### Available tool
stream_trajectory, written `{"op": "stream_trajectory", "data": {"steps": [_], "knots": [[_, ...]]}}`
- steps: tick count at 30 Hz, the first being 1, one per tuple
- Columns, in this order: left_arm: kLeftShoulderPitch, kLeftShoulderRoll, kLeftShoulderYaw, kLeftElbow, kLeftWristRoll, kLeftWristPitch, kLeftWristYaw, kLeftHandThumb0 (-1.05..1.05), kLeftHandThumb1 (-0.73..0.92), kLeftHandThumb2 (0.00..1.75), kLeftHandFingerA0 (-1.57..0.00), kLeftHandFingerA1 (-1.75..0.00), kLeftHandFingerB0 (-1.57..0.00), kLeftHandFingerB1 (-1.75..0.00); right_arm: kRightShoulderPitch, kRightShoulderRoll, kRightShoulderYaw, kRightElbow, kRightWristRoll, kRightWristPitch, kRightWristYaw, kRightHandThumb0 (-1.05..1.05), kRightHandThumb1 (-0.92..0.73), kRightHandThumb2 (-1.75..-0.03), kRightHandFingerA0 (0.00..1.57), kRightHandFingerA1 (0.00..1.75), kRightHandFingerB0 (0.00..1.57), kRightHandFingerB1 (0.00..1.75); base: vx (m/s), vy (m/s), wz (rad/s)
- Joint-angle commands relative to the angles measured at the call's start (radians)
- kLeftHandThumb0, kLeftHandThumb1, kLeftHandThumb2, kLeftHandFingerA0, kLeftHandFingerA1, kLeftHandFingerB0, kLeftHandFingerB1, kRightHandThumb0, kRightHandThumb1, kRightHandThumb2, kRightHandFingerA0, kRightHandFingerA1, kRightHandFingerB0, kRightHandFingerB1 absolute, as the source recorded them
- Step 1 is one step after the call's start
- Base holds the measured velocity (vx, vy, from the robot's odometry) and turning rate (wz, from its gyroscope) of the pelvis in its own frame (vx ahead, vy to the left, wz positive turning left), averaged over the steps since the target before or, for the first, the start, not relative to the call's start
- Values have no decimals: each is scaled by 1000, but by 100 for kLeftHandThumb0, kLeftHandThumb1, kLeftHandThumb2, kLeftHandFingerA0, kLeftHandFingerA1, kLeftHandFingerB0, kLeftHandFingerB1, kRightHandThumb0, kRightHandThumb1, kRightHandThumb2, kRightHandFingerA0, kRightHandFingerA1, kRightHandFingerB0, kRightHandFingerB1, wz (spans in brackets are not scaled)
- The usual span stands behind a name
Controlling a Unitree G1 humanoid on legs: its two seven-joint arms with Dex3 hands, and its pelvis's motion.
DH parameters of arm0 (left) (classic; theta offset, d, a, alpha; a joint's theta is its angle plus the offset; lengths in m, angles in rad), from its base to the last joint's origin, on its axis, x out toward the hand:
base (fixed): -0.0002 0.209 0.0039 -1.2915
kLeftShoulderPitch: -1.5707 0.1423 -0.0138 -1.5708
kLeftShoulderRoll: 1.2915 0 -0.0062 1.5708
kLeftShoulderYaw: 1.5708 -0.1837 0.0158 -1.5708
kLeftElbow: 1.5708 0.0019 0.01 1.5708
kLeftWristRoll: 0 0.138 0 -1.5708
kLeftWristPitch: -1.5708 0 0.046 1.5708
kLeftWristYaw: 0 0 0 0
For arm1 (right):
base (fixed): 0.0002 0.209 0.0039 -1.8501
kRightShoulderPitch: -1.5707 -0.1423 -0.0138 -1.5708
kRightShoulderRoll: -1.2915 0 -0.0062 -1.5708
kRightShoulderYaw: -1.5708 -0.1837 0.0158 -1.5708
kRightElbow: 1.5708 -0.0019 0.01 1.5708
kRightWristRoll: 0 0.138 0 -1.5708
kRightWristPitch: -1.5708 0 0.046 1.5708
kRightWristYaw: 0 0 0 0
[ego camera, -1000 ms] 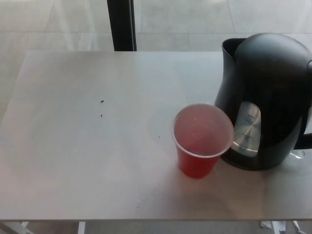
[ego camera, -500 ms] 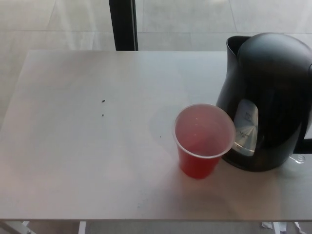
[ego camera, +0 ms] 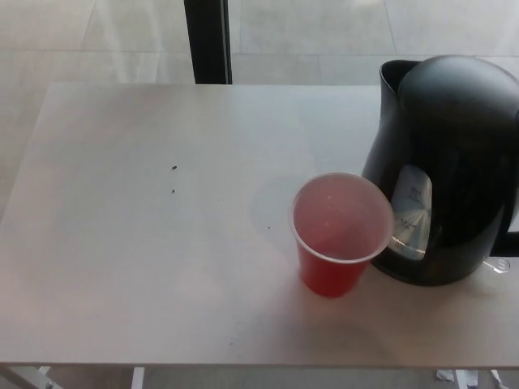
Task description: The robot uses its right hand to lift up a kettle kept on the middle of the desk by its handle and tilt it into a glass kept next to it to pour out water
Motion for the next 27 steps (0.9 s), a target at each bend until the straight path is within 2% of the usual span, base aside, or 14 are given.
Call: {"op": "stream_trajectory", "data": {"steps": [1, 2, 4, 6, 7, 8, 9, 11, 14, 15, 17, 20, 26, 27], "knots": [[25, -4, 4, 11, 3, -17, 11, -79, 86, 66, -52, -42, -32, -35, 146, -200, -472, 392, 408, -2, 125, -84, -46, -90, 0, 43, 0, 37, 0, 0, 0], [27, -4, 4, 9, 2, -18, 11, -79, 87, 66, -51, -43, -32, -35, 135, -206, -498, 395, 414, 51, 97, -79, -46, -55, 0, 37, 0, 60, 0, 0, 0], [30, -3, 2, 6, 4, -21, 12, -78, 70, 106, -44, -55, -27, -49, 92, -217, -581, 405, 419, 173, -15, -66, -35, -74, 0, 63, 10, 61, 0, 0, 0], [33, -6, 8, 6, -2, -22, 8, -76, 87, 67, -50, -42, -31, -35, 19, -250, -655, 470, 366, 215, -205, -64, -40, -70, 5, 78, 12, 64, 0, 0, 0], [35, -7, 4, 5, 3, -30, 15, -75, 69, 106, -41, -54, -25, -49, -21, -282, -687, 540, 357, 237, -277, -51, -48, -55, 0, 89, 14, 71, 0, 0, 0], [29, -8, 9, 8, -3, -18, 16, -77, 86, 66, -52, -42, -32, -35, -80, -322, -715, 666, 351, 200, -405, -48, -54, -55, 0, 79, 6, 82, 0, 0, 0], [31, -14, 18, 9, -14, -19, 8, -83, 72, 105, -45, -55, -28, -49, -125, -351, -717, 779, 343, 138, -513, -50, -59, -54, 0, 80, 2, 83, 0, 0, 0], [36, -21, 21, 8, -17, -21, 12, -83, 72, 105, -45, -55, -28, -49, -148, -369, -716, 829, 343, 112, -545, -50, -59, -54, 0, 80, 2, 83, 0, 0, 0], [38, -25, 17, 9, -11, -32, 15, -77, 85, 66, -51, -43, -32, -37, -227, -364, -725, 965, 324, 37, -773, -45, -66, -52, 23, 114, 21, 98, 0, 0, 0], [38, -27, 19, 5, -15, -27, 15, -78, 84, 66, -51, -43, -33, -37, -254, -336, -718, 976, 296, 12, -873, -56, -50, -85, 86, 120, 63, 101, 0, 0, 0], [38, -36, 5, 6, 1, -29, 34, -77, 85, 66, -52, -42, -34, -35, -234, -242, -701, 1051, 330, -142, -860, -36, -70, -59, 41, 146, 29, 120, 0, 0, 0], [43, -36, 14, 6, -7, -26, 28, -74, 68, 105, -43, -56, -27, -50, -51, -150, -423, 1085, 132, -180, -680, -40, -71, -61, 45, 118, 34, 84, 0, 0, 0], [41, -26, -5, 3, 19, -31, 67, -73, 86, 66, -54, -45, -38, -37, 88, -139, -188, 1175, 27, -301, -518, -50, -45, -80, 65, 84, 37, 64, 0, 0, 0], [42, -24, -15, 4, 31, -28, 76, -73, 70, 105, -44, -56, -32, -51, 92, -145, -179, 1183, 26, -312, -511, -50, -58, -58, 70, 84, 39, 61, 0, 0, 0]]}}
